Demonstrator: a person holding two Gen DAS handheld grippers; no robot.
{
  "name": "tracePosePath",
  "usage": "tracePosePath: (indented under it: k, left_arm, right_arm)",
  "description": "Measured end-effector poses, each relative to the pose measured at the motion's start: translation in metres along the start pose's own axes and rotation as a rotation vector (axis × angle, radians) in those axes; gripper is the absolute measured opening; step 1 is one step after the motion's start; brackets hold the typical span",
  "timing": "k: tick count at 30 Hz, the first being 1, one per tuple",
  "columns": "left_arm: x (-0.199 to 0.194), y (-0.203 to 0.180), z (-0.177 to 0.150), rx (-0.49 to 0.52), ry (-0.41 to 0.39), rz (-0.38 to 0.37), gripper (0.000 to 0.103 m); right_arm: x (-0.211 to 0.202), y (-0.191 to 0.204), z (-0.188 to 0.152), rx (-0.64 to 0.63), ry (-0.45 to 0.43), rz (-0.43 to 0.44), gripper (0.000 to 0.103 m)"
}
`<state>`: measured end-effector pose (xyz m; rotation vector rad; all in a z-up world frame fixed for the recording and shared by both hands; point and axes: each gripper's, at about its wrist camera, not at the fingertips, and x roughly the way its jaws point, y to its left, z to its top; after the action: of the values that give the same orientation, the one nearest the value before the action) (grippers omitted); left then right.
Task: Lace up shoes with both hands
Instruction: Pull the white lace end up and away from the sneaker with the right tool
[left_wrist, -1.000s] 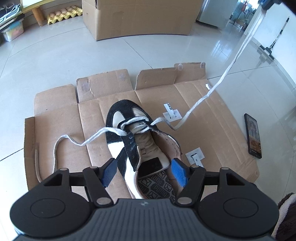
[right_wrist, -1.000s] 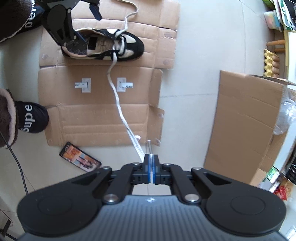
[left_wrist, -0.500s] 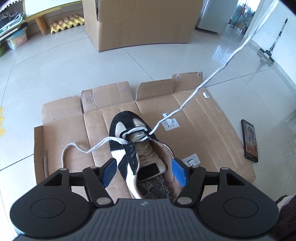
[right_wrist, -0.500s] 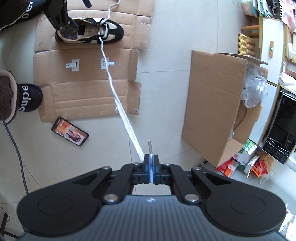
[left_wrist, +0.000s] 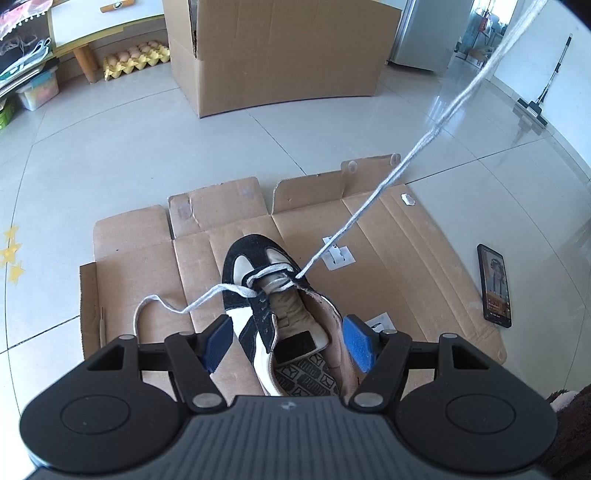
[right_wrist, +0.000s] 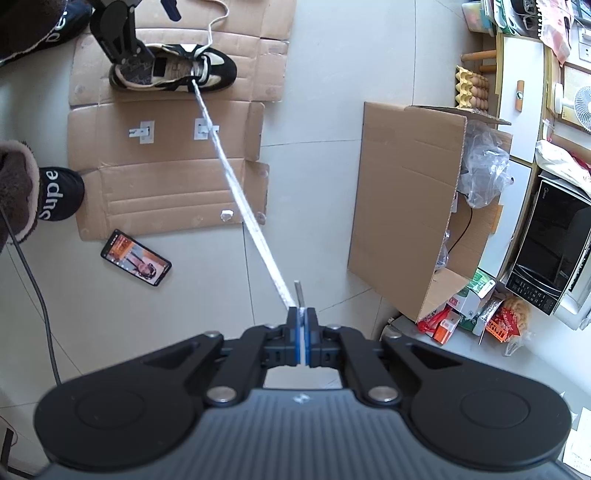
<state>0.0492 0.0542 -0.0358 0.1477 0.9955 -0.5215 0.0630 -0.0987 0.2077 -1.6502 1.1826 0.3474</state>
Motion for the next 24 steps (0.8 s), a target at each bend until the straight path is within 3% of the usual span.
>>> tracePosePath:
  k: [11,24]
  left_arm:
    - [0.018,0.006,-0.007,-0.017,0.026,-0.021,0.067]
    - [0.047,0.021,-0.012,-0.055,0.021,-0.052,0.067]
  right_arm:
    - [0.030,0.006,0.026,-0.010,-0.060,0.048,0.002]
    - [0.103,0.023,0.098,-0.044,-0.173,0.189,0.002]
